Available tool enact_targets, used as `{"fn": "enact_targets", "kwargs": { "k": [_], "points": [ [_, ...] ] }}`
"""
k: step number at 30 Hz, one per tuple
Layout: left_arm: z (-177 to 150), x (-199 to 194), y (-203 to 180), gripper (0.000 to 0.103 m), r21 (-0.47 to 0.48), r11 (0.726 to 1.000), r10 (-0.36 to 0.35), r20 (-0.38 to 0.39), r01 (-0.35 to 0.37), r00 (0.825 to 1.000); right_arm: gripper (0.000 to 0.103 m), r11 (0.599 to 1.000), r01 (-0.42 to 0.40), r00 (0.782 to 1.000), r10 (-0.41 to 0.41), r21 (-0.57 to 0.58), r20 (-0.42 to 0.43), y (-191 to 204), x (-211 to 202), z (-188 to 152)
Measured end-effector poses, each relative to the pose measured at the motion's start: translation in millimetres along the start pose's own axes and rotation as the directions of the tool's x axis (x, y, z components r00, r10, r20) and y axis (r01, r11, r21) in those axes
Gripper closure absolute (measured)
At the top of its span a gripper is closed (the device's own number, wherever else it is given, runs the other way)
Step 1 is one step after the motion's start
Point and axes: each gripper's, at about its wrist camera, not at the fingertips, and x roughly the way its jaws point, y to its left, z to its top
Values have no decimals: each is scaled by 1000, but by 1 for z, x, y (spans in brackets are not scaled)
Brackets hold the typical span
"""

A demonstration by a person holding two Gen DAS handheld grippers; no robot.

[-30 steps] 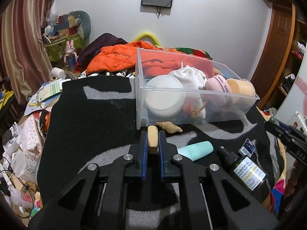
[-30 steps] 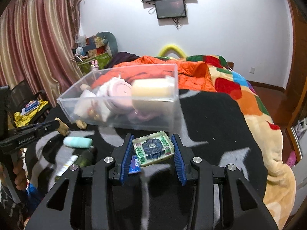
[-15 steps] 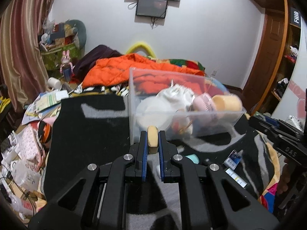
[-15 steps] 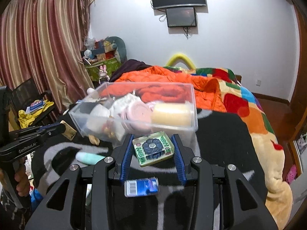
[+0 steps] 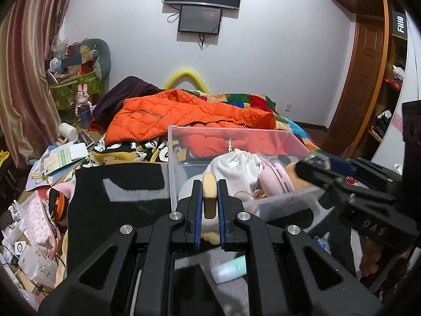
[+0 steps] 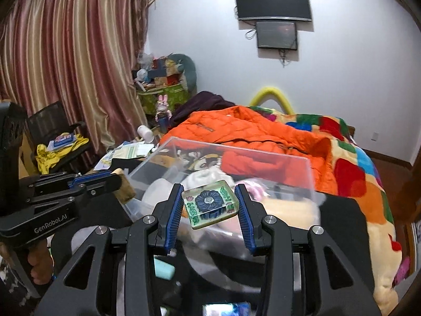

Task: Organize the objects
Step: 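Lift and carry the card and wooden block over the clear box, then open right tool dropping card into box while left tool releases wooden block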

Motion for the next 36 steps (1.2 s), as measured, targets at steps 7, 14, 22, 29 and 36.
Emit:
{"fn": "enact_targets", "kwargs": {
  "k": [7,14,22,29,36],
  "points": [
    [6,18,3,93,4,1000,9,-5,-9,1000,67,998,-20,998,16,-53,-57,14,33,4],
    [5,35,9,93,-16,1000,-9,-34,9,999,67,998,-30,994,24,-59,-106,13,50,-3],
    [-2,45,14,93,-41,999,-30,-71,27,997,66,997,-24,992,14,-76,-128,17,58,-5],
    [-4,38,9,93,-32,999,-37,-64,35,997,66,996,-8,993,-2,-84,-119,20,55,-4],
    [-2,24,4,93,-18,998,-53,-50,52,997,66,998,-1,995,-6,-66,-104,16,44,-4]
  ]
}}
